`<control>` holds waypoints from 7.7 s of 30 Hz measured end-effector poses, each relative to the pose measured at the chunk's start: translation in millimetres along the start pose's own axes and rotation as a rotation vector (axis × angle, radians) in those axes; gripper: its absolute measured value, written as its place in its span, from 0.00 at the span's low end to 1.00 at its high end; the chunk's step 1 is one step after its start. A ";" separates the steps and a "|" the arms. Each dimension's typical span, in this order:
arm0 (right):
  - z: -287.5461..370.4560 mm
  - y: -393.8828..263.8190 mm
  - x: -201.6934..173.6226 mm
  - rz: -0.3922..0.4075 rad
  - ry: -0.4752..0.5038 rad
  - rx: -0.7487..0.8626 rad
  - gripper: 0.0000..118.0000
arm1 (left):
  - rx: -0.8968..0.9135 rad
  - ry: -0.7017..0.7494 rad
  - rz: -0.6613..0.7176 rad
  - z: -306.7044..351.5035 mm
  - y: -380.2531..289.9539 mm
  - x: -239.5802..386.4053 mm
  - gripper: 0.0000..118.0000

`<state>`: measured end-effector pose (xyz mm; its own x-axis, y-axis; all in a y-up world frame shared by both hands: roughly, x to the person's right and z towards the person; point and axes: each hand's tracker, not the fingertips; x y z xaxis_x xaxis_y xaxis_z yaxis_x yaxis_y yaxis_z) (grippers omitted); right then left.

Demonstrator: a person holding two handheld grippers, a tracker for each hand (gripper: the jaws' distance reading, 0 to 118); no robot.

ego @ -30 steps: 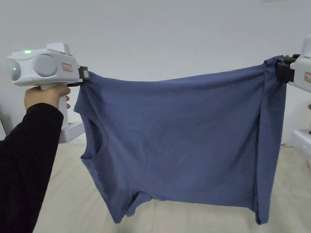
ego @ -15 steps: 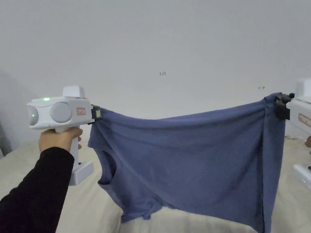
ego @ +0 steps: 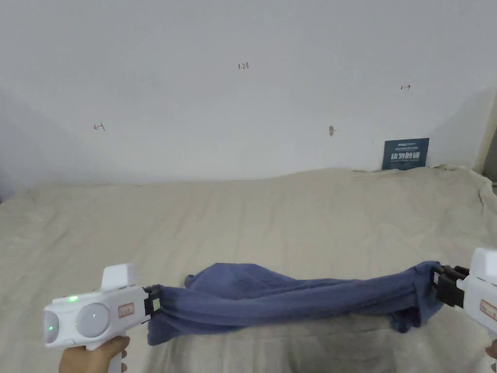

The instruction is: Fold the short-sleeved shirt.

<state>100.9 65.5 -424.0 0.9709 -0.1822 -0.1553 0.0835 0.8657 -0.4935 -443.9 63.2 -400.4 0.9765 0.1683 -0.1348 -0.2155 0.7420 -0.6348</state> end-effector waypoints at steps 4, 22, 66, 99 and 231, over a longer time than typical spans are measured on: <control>33.8 -51.9 3.3 -0.012 0.008 -0.040 0.02 | -0.066 0.001 0.025 13.2 -69.4 -15.2 0.00; 166.0 -182.2 23.8 -0.023 0.043 -0.181 0.02 | -0.156 0.052 -0.017 123.4 -221.0 -25.8 0.00; 246.0 -107.2 -57.3 0.192 -0.046 0.194 0.63 | 0.390 0.168 -0.002 219.5 -169.4 55.2 0.89; 243.0 -114.8 -68.6 0.131 -0.102 0.254 0.00 | -0.091 0.096 0.098 174.0 -211.4 32.3 0.54; 258.2 -65.0 -65.8 0.179 -0.083 0.360 0.00 | 0.355 -0.007 -0.150 217.9 -129.1 70.5 0.00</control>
<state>89.5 141.6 -160.7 0.9908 0.0121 -0.1346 -0.0300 0.9909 -0.1315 -348.7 120.6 -162.1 0.9975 0.0445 -0.0547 -0.0606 0.9369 -0.3442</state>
